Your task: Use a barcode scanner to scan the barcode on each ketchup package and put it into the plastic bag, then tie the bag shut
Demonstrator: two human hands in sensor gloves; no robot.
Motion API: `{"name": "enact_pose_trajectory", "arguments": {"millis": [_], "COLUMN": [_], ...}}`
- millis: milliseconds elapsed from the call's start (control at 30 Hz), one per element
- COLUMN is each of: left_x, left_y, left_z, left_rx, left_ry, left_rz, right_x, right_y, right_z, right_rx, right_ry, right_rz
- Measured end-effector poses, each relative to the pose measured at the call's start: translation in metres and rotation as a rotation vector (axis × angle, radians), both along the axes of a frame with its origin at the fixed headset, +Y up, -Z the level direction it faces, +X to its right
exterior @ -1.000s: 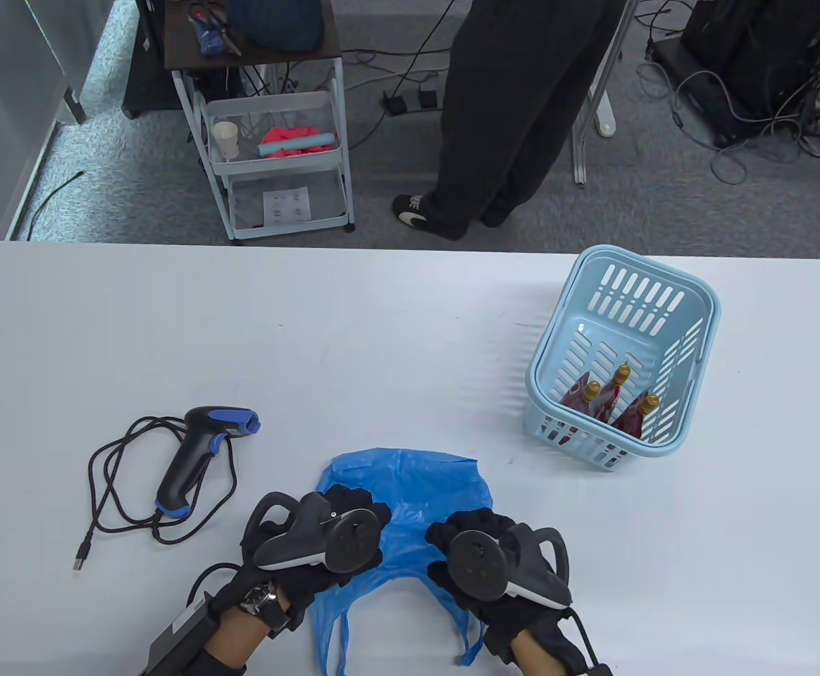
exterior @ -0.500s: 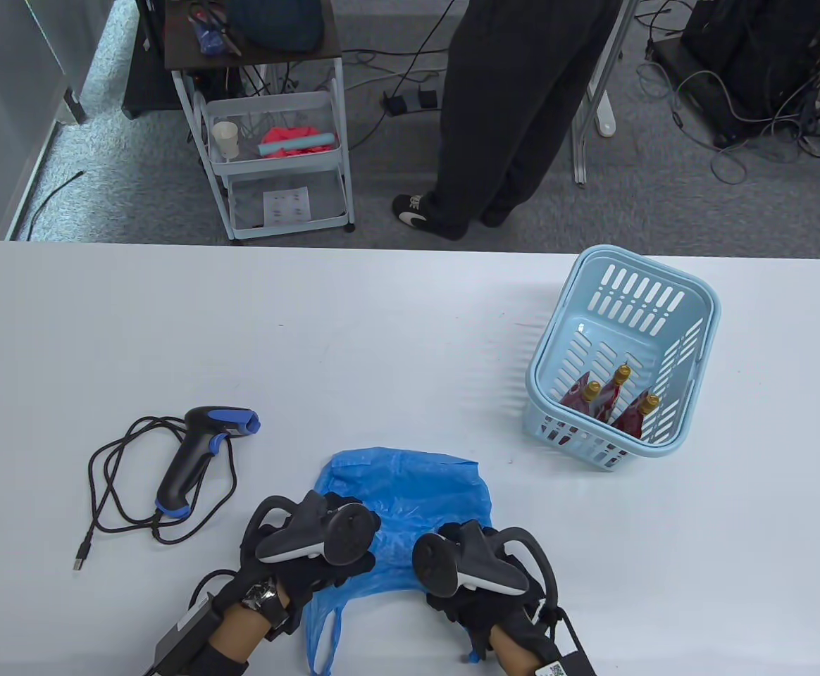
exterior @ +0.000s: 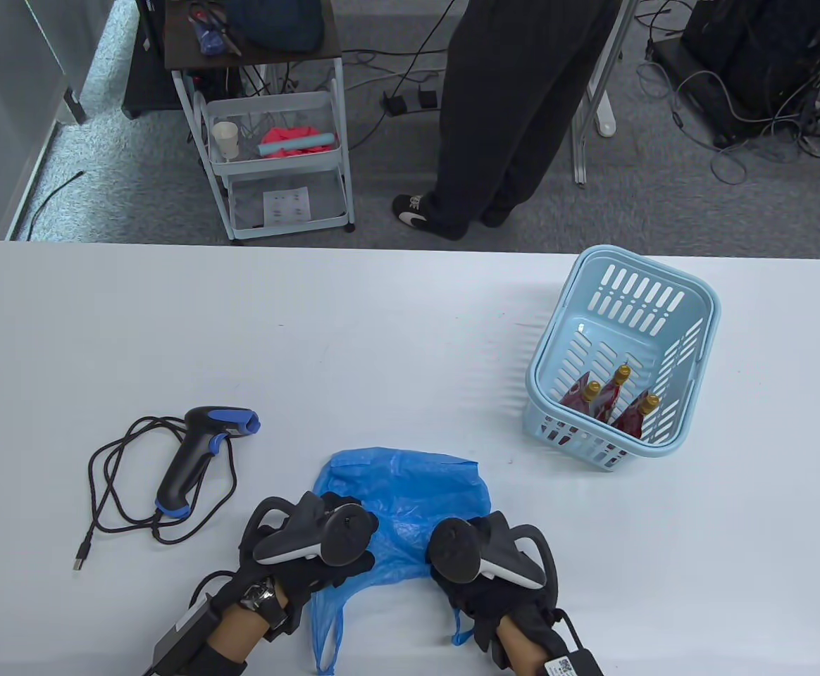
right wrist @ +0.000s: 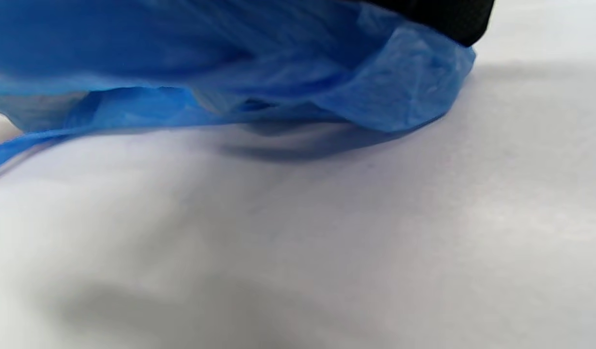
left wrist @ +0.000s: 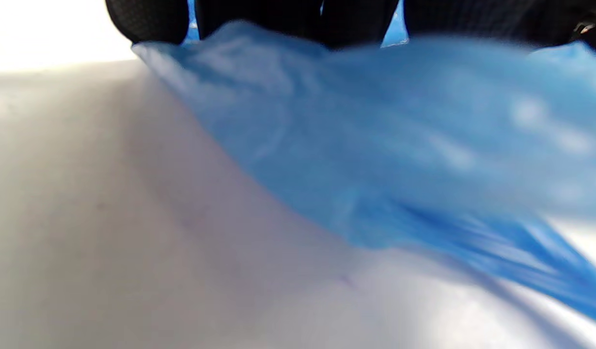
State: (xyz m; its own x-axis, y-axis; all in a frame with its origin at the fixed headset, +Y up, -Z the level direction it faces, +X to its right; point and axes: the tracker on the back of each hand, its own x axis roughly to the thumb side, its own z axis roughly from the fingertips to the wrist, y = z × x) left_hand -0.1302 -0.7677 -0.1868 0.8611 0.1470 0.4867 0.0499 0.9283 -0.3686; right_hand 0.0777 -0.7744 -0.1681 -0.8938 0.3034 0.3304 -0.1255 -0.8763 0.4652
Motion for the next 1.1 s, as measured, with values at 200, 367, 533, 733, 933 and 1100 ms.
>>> {"name": "enact_pose_trajectory", "arguments": {"millis": [200,367,533,733,933,1100], "left_x": [-0.003,-0.005,-0.003,0.029,0.054,0.051], "left_y": [0.0,0.007,0.035,0.052,0.022,0.013], "left_z": [-0.001,-0.002,0.005,0.032,0.047,0.042], "left_rx": [-0.01,-0.014,0.065,0.122,0.177,0.218], "left_ry": [0.006,0.011,-0.02,-0.195,-0.267,-0.224], "left_rz": [0.028,0.081,0.175,0.187,-0.105,-0.178], "right_x": [0.01,0.011,0.012,0.014,0.016,0.016], "right_y": [0.001,0.001,0.001,0.002,0.002,0.002], "right_z": [-0.004,-0.006,-0.007,-0.008,-0.009,-0.009], "right_rx": [-0.048,-0.062,-0.082,-0.089,-0.091,-0.085], "right_ry": [-0.056,-0.072,-0.095,-0.122,-0.134,-0.131], "right_rz": [-0.1,-0.114,-0.133,-0.171,-0.192,-0.194]}}
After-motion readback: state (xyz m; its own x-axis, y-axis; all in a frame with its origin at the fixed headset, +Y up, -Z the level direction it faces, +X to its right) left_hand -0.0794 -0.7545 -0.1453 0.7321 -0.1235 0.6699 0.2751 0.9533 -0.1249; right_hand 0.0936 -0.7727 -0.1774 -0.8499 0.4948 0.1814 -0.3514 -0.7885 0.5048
